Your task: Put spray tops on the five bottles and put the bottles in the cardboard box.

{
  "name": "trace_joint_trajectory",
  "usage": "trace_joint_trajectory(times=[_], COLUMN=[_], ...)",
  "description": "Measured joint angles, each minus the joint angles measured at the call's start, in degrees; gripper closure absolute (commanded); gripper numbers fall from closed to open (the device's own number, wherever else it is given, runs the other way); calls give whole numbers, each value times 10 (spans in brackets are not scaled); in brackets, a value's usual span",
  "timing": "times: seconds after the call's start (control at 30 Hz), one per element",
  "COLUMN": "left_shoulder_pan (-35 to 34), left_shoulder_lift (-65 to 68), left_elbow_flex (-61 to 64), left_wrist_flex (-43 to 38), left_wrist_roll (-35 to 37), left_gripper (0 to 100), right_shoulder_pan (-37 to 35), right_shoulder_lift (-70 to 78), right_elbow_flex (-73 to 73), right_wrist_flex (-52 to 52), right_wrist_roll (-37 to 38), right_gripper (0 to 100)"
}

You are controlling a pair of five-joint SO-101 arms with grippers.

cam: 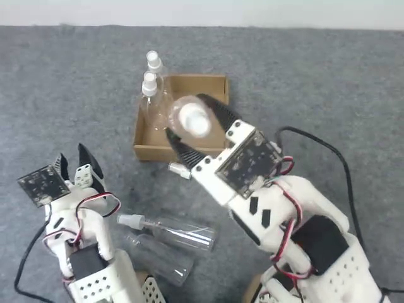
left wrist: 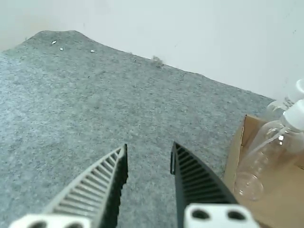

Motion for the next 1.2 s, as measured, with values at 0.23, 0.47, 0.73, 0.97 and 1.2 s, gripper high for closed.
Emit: trace_joint_trajectory(times=[0.23, 0.47, 0.73, 0.97, 1.2], left_shoulder_pan=[0, 0, 0, 0, 0], left_shoulder_lift=[0, 0, 0, 0, 0], left_elbow_flex=[0, 0, 0, 0, 0], left_wrist_flex=[0, 0, 0, 0, 0], left_wrist_roll=[0, 0, 0, 0, 0], left_gripper=[859, 859, 859, 859, 859], right_shoulder_pan=[-14, -16, -16, -16, -16], right_shoulder_lift=[11, 112, 199, 252, 280], right_elbow_flex=[0, 0, 0, 0, 0], right_wrist_flex=[-7, -42, -80, -82, -120], right_wrist_roll=[0, 0, 0, 0, -64], right_gripper=[992, 992, 992, 992, 992])
